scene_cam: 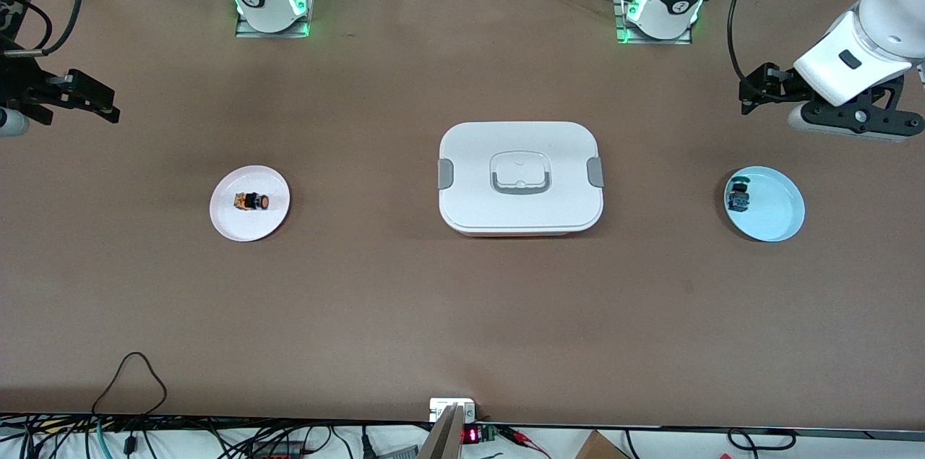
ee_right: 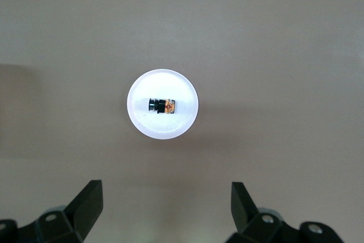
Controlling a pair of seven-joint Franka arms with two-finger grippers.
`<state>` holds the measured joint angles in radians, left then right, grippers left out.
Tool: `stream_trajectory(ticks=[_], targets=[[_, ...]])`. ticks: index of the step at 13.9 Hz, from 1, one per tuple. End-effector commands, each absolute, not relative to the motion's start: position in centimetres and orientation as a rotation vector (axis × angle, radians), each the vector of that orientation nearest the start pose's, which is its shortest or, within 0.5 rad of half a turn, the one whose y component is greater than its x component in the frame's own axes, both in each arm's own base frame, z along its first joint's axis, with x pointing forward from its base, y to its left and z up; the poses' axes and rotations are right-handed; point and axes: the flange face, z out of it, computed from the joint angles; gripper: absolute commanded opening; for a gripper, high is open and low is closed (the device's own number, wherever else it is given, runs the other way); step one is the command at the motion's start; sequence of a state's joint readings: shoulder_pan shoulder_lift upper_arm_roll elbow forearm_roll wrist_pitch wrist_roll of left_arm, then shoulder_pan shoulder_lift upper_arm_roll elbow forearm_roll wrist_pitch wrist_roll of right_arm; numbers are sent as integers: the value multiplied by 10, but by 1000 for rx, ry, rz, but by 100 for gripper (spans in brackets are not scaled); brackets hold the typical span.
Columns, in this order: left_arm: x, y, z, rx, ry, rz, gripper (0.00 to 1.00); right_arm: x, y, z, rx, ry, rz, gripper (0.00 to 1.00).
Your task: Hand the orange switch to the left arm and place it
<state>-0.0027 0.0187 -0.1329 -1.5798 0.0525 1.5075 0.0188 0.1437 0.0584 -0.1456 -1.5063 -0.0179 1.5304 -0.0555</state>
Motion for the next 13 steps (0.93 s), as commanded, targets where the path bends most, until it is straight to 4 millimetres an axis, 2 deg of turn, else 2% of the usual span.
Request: stream_trajectory(ticks=[1, 6, 10, 13], targets=[[552, -67, 611, -3091, 260, 133, 100, 564, -1, 623, -3160, -67, 94, 100], [552, -66, 611, -3092, 257, 133, 100, 567, 3, 620, -3160, -72, 94, 100], [552, -67, 611, -3091, 260, 133, 100, 563, 2, 604, -3154, -71, 227, 100], [552, -67, 611, -3091, 260, 133, 100, 569, 5, 606, -3172, -80, 168, 100]])
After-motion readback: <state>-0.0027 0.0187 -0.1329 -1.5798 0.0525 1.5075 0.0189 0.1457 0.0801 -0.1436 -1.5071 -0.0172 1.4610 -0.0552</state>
